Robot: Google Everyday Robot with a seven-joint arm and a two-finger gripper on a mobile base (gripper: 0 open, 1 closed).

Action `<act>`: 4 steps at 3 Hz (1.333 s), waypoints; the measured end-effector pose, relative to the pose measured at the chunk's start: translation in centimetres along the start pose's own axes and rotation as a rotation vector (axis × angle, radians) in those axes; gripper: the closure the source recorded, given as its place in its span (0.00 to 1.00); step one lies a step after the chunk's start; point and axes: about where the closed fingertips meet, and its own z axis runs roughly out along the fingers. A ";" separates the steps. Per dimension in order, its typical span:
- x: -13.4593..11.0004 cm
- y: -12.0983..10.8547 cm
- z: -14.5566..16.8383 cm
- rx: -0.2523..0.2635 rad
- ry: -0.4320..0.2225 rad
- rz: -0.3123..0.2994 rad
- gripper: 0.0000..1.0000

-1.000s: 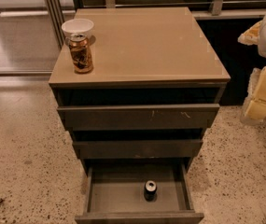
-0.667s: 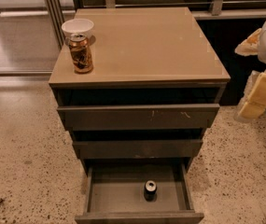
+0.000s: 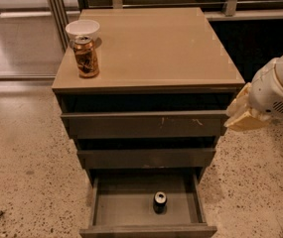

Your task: Pick pepsi can from bottom drawer and place on counter

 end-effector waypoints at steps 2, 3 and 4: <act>2.4 2.1 7.1 -0.083 0.027 0.058 1.00; 2.4 2.1 7.1 -0.083 0.027 0.058 1.00; 4.0 3.1 10.1 -0.084 -0.003 0.074 1.00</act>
Offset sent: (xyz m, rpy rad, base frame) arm 0.0005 0.0014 -0.0577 0.0132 0.0651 -0.0260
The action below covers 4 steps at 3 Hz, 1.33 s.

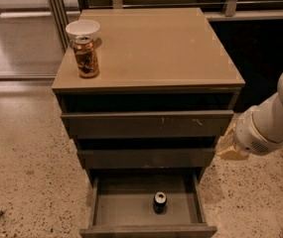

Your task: Pick pepsi can from bottom drawer and place on counter

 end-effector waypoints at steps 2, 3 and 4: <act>6.9 3.2 16.8 -0.071 -0.159 0.096 1.00; 9.2 1.5 23.8 -0.052 -0.228 0.163 1.00; 9.9 3.5 27.6 -0.117 -0.244 0.198 1.00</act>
Offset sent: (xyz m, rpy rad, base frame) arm 0.0274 -0.0065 -0.3138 0.3602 -0.0575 -0.1469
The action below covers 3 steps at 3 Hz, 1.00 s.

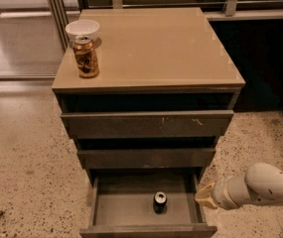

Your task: Pick pepsi can from bottom drawer and place on counter

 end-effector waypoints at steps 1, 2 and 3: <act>0.0 0.0 0.0 0.000 0.000 0.000 1.00; 1.4 -0.6 1.9 0.010 -0.005 -0.054 1.00; 2.7 -2.3 5.4 0.033 -0.061 -0.134 1.00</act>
Offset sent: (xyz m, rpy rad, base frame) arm 0.0096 -0.0092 -0.0599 -0.0313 -0.1018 0.0952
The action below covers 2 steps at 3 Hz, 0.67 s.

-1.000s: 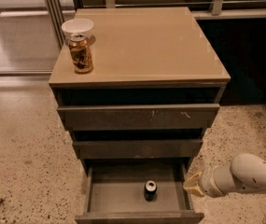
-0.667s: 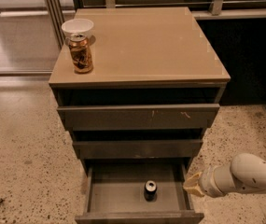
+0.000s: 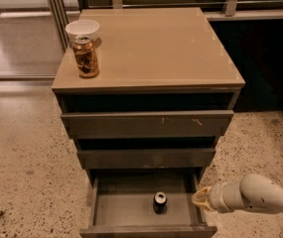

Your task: Pick pepsi can from bottom drawer and place on counter

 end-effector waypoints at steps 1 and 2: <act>1.6 -1.4 4.6 0.013 -0.072 -0.062 1.00; 5.3 -3.6 11.3 -0.006 -0.106 -0.014 1.00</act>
Offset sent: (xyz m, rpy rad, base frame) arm 0.0661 0.0113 -0.1900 0.1242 -0.0042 0.0318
